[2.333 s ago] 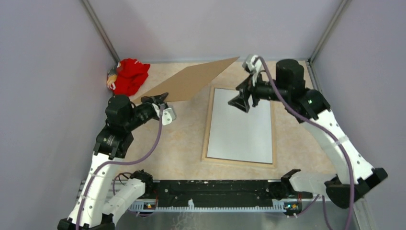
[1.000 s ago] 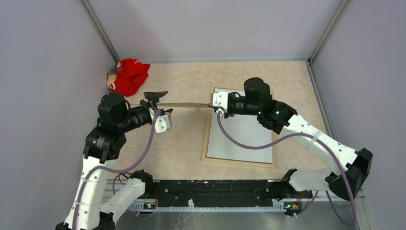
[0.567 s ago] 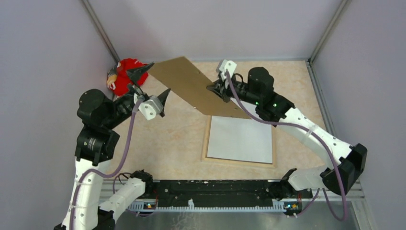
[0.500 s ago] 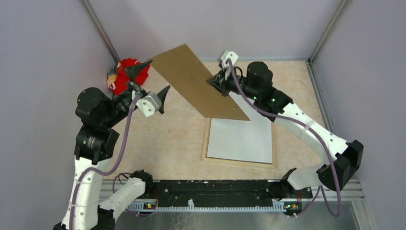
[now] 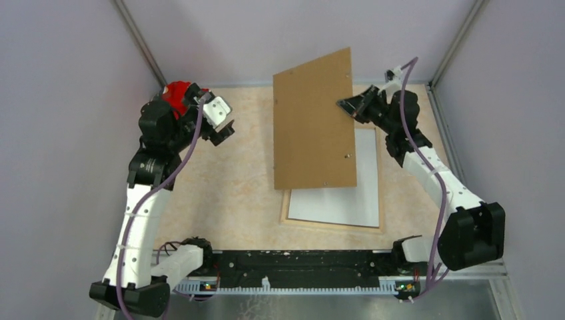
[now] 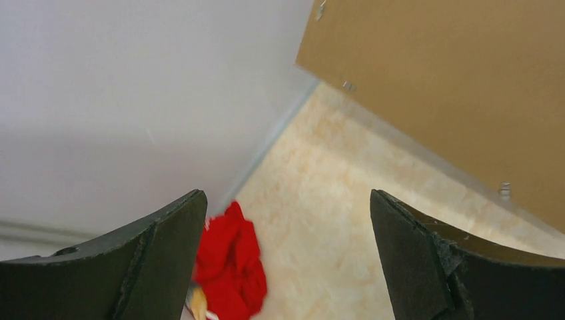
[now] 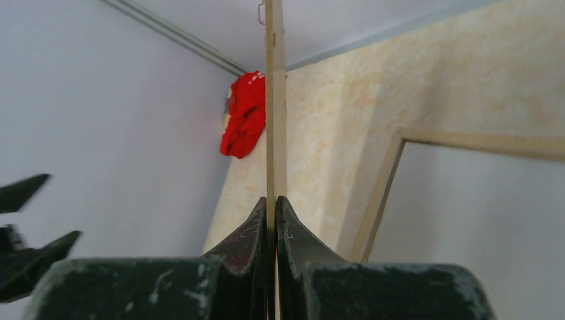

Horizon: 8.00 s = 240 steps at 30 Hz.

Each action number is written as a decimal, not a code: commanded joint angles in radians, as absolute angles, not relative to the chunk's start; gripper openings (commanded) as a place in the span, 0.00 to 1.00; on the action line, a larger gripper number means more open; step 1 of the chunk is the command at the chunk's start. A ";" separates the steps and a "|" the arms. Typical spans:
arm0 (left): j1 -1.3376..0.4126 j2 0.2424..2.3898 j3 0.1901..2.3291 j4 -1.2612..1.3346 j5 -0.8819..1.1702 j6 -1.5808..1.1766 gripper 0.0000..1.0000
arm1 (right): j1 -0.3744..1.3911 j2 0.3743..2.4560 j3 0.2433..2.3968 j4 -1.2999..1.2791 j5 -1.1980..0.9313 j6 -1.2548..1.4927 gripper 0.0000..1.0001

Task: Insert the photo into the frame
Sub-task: Turn over the photo frame item at the center of the board, then place the photo frame item in the photo frame.

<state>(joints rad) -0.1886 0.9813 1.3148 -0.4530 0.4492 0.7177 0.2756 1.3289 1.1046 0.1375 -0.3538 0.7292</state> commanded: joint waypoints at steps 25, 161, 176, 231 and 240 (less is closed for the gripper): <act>0.013 1.056 1.009 -0.389 0.605 0.578 0.97 | 0.257 1.253 0.635 1.081 -0.349 1.579 0.00; -0.198 1.318 1.037 -0.519 0.498 0.669 0.98 | -0.160 1.463 0.539 0.501 -0.698 0.824 0.06; -0.198 1.312 1.034 -0.523 0.499 0.670 0.99 | -0.120 1.446 0.571 0.456 -0.629 0.759 0.03; -0.272 1.480 0.999 -0.446 0.661 0.585 0.95 | 0.102 1.465 0.805 -0.187 0.054 0.456 0.14; -0.310 1.614 1.020 -0.357 0.699 0.542 0.94 | 0.102 1.546 0.785 -0.146 0.078 0.467 0.00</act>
